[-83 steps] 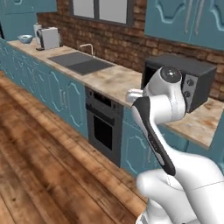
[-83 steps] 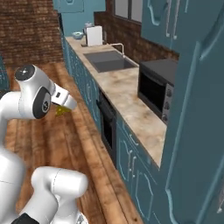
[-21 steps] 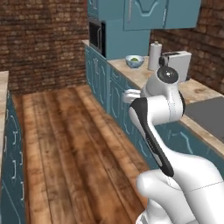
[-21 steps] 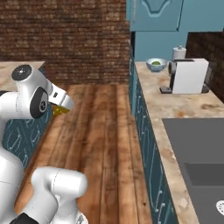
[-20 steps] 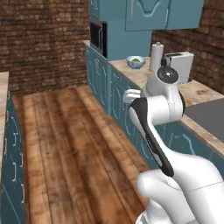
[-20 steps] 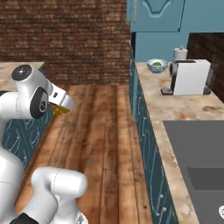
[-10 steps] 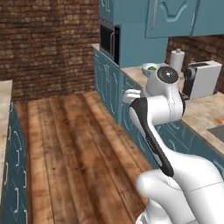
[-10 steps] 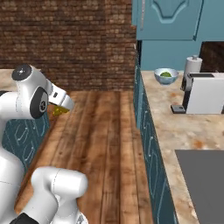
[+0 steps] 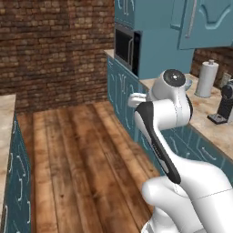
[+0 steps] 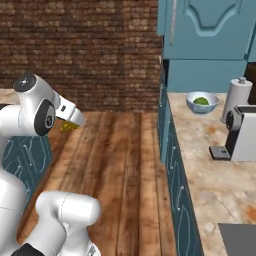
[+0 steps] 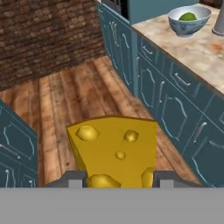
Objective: Pick the cheese from the fridge and the cheese grater from the cabinet and place them next to the salad bowl.
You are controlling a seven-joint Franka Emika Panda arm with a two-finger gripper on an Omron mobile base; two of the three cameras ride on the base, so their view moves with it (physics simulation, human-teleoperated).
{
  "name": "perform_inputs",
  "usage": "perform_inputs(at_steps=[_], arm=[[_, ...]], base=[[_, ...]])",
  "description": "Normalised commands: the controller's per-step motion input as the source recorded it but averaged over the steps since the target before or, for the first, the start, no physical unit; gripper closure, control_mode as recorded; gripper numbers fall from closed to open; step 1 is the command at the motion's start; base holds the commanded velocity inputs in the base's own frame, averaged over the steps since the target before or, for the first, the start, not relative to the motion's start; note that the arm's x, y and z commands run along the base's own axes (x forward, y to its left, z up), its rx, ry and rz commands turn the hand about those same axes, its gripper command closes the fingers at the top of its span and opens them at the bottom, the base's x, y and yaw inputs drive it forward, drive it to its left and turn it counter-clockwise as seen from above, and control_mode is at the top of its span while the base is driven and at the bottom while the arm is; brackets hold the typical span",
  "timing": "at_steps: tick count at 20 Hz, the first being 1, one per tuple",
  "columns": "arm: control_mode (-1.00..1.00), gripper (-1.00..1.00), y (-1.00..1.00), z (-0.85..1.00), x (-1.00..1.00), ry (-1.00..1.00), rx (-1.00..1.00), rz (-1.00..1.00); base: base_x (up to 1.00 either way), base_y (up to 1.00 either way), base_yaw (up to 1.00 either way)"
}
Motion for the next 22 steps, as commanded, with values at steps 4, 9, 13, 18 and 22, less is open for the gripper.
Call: perform_inputs(at_steps=[4,9,13,18,22], arm=[[1.00,1.00,0.00,0.00,0.00,0.00,0.00,0.00],[1.00,1.00,0.00,0.00,0.00,0.00,0.00,0.00],[1.00,1.00,0.00,0.00,0.00,0.00,0.00,0.00],[1.00,1.00,0.00,0.00,0.00,0.00,0.00,0.00],[1.00,1.00,0.00,0.00,0.00,0.00,0.00,0.00]], base=[[0.85,0.00,0.06],[0.86,0.00,0.06],[0.86,0.00,0.06],[0.86,0.00,0.05],[0.88,0.01,0.00]])
